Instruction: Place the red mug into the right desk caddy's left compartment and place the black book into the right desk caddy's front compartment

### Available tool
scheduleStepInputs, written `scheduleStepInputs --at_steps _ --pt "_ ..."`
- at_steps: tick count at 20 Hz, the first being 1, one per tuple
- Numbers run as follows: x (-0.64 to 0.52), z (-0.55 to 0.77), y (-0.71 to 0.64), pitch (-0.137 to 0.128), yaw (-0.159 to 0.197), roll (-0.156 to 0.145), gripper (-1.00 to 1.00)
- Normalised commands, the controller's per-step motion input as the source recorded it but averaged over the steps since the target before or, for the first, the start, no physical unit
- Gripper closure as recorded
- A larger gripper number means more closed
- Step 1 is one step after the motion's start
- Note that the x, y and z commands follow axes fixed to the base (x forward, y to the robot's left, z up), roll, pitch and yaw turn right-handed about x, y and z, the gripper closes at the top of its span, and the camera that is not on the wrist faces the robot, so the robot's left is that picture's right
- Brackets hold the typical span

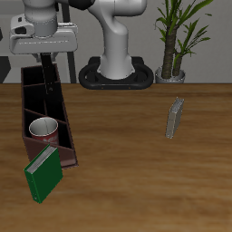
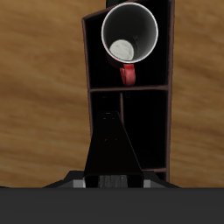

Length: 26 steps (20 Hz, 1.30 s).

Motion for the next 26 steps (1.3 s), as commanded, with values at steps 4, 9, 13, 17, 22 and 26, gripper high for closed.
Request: scheduleStepInputs --at_steps 4,9,13,17,22,26 --pt "0.07 -0.04 0.06 0.044 -0.021 0.031 1.00" --pt "0.03 0.01 0.06 -0.007 -0.017 0.008 1.00" --pt "0.11 -0.03 0.05 0.034 -0.012 0.021 1.00" --pt "0.05 0.01 -0.01 0.009 -0.033 0.018 1.00" --pt "0.12 -0.10 -0.13 0.040 -0.039 0.000 1.00" --pt "0.04 -0.05 -0.05 0.006 -0.007 -0.013 1.00"
